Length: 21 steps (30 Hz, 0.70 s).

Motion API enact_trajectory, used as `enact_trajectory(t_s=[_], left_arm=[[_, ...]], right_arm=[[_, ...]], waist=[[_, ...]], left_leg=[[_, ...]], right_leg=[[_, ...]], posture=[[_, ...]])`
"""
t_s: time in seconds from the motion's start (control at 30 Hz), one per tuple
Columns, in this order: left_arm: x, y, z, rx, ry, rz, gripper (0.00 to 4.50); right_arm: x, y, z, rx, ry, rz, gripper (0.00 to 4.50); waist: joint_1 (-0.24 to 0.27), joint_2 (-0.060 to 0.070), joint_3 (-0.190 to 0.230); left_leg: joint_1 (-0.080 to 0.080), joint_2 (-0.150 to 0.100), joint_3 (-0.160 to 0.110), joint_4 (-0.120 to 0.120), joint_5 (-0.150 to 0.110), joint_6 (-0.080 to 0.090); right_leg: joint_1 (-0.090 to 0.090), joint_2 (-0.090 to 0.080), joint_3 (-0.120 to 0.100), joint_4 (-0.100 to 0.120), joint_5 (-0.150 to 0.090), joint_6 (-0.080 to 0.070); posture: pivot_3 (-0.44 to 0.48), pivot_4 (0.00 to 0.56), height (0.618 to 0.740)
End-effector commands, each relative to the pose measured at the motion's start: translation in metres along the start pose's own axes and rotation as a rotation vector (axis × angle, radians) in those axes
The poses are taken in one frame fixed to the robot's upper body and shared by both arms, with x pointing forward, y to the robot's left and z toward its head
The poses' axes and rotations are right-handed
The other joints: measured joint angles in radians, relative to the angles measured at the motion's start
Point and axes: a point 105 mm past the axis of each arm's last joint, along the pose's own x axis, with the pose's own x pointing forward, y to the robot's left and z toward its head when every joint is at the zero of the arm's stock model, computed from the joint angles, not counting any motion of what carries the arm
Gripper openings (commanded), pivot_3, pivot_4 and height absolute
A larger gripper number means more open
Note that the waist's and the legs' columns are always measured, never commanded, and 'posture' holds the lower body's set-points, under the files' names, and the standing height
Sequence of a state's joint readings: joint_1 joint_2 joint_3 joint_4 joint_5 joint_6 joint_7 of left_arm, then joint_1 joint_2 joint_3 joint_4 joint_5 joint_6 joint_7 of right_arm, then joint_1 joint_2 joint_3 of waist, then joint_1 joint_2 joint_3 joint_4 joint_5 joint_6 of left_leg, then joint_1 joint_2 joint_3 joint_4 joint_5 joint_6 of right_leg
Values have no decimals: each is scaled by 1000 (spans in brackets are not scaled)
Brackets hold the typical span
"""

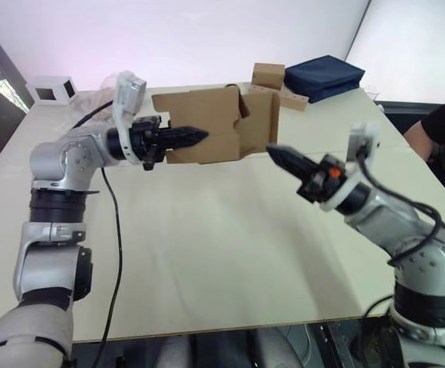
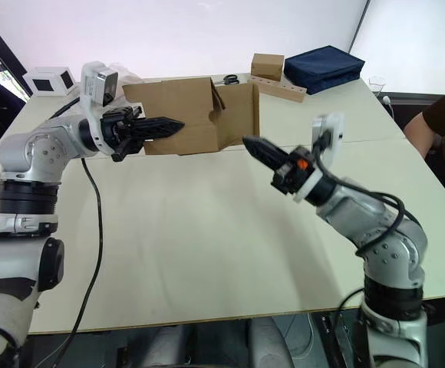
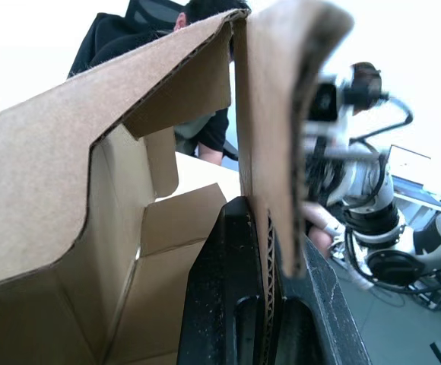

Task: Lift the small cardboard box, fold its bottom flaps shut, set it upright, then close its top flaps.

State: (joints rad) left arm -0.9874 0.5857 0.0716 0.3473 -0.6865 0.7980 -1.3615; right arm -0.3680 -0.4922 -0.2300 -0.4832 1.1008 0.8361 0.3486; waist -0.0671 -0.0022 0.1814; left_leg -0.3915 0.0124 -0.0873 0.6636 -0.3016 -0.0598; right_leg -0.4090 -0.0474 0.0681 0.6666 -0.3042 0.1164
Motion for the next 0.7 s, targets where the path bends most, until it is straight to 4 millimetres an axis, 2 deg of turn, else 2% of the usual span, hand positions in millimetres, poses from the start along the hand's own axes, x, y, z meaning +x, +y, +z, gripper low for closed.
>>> enact_trajectory(t_s=[0.03, 0.23, 0.7], left_arm=[[2, -8, 18, 62, -30, -36, 0], [7, -13, 16, 56, -21, -65, 0], [12, -18, 9, 31, -19, -90, 0]], right_arm=[[6, 5, 9, -57, -42, 8, 10], [17, 3, 9, -75, -80, -10, 10], [45, 22, 12, -33, -141, 93, 10]], waist=[[-3, 0, 0], [-1, 0, 0], [-2, 0, 0]], left_leg=[[0, 0, 0, 0, 0, 0], [0, 0, 0, 0, 1, -1], [0, 0, 0, 0, 2, -3]], right_leg=[[0, 0, 0, 0, 0, 0], [0, 1, 0, 0, 0, 0], [0, 0, 0, 0, 0, 0]], posture=[[0, 150, 740], [0, 150, 740], [0, 150, 740]])
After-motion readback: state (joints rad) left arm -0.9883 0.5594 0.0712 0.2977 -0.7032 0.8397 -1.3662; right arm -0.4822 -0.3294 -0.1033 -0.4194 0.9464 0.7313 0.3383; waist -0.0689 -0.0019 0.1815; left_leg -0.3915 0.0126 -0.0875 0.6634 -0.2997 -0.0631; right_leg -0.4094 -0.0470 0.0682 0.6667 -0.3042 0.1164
